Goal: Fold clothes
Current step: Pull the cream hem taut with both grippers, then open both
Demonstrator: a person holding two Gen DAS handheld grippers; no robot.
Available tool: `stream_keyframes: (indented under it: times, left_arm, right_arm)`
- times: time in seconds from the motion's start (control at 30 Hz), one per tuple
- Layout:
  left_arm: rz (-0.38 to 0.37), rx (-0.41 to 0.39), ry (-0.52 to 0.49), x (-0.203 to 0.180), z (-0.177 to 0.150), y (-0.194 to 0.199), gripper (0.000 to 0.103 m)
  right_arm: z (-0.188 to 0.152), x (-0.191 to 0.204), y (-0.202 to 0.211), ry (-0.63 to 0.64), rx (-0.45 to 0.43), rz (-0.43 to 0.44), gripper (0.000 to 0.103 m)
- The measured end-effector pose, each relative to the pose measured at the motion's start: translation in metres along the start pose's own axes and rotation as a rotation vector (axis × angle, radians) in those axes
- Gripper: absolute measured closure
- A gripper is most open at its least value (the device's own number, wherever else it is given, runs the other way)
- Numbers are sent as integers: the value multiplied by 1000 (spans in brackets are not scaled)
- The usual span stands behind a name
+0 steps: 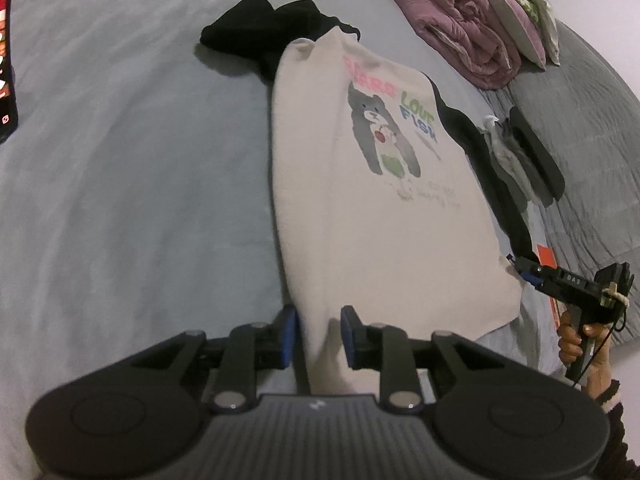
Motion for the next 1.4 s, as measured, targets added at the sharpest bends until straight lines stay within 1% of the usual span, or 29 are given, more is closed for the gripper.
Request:
stream_keyframes:
  times: [0.03, 0.1, 0.13, 0.17, 0.27, 0.3, 0.37, 0.4, 0.43, 0.47, 0.6, 0.63, 0.77, 0.83, 1.0, 1.1, 1.23, 1.33, 1.37, 1.4]
  left_arm:
    - [0, 0, -1, 0, 0, 0, 78]
    - [-1, 0, -2, 0, 0, -1, 78]
    - [-1, 0, -6, 0, 0, -1, 78]
    - [-4, 4, -13, -1, 0, -1, 78]
    - [-44, 60, -62, -5, -3, -4, 79]
    - [-46, 69, -77, -6, -4, -6, 79]
    - [-33, 68, -96, -9, -6, -6, 79]
    - [-26, 67, -105, -10, -8, -6, 81]
    - [-19, 66, -114, -12, -9, -6, 85]
    - [-12, 62, -122, -13, -9, -5, 99]
    - [19, 43, -156, -20, -9, 3, 99]
    - [17, 31, -174, -23, -8, 8, 99]
    - [7, 16, -217, -29, -7, 21, 99]
    - [6, 29, -229, -28, -7, 23, 99]
    - [12, 86, -237, -23, -9, 14, 99]
    - [42, 125, -238, -18, -10, 3, 99]
    - [53, 135, -250, -18, -7, 0, 98]
    - [46, 131, -256, -18, -6, 2, 96]
    - [42, 130, -258, -18, -5, 2, 93]
    - [36, 131, -257, -18, -5, 3, 89]
  right_arm:
    - [1, 3, -2, 31, 1, 3, 64]
    - [1, 4, -10, 52, 26, 3, 64]
    - [-1, 4, -14, 55, 44, -1, 69]
    - [-2, 5, -18, 58, 62, -2, 75]
    - [-6, 8, -22, 93, 93, -4, 80]
    - [-8, 9, -22, 104, 98, -5, 82]
    - [-12, 8, -18, 100, 111, 1, 90]
    - [-13, 7, -17, 96, 115, 4, 92]
    - [-15, 7, -15, 93, 114, 4, 94]
    - [-17, 7, -12, 89, 114, 4, 95]
    - [-15, 8, 1, 29, 98, 35, 96]
    - [-14, 10, 6, 22, 92, 42, 96]
    - [-15, 17, 23, 30, 87, 54, 96]
    - [-17, 21, 28, 43, 95, 52, 96]
    - [-24, 22, 26, 63, 131, 9, 97]
    - [-26, 18, 16, 68, 170, -32, 97]
    - [-25, 19, 1, 97, 208, -78, 96]
    - [-25, 22, -3, 126, 223, -95, 93]
    - [-24, 22, -3, 129, 225, -92, 87]
    - [-23, 23, -3, 128, 226, -87, 86]
Point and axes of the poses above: each gripper's, at about its wrist camera, not at the fingertips, and y roughly against the way its jaws point, x to its left, z to its top, the point moved 1 cm from there along -y, roughly the way its jaws point
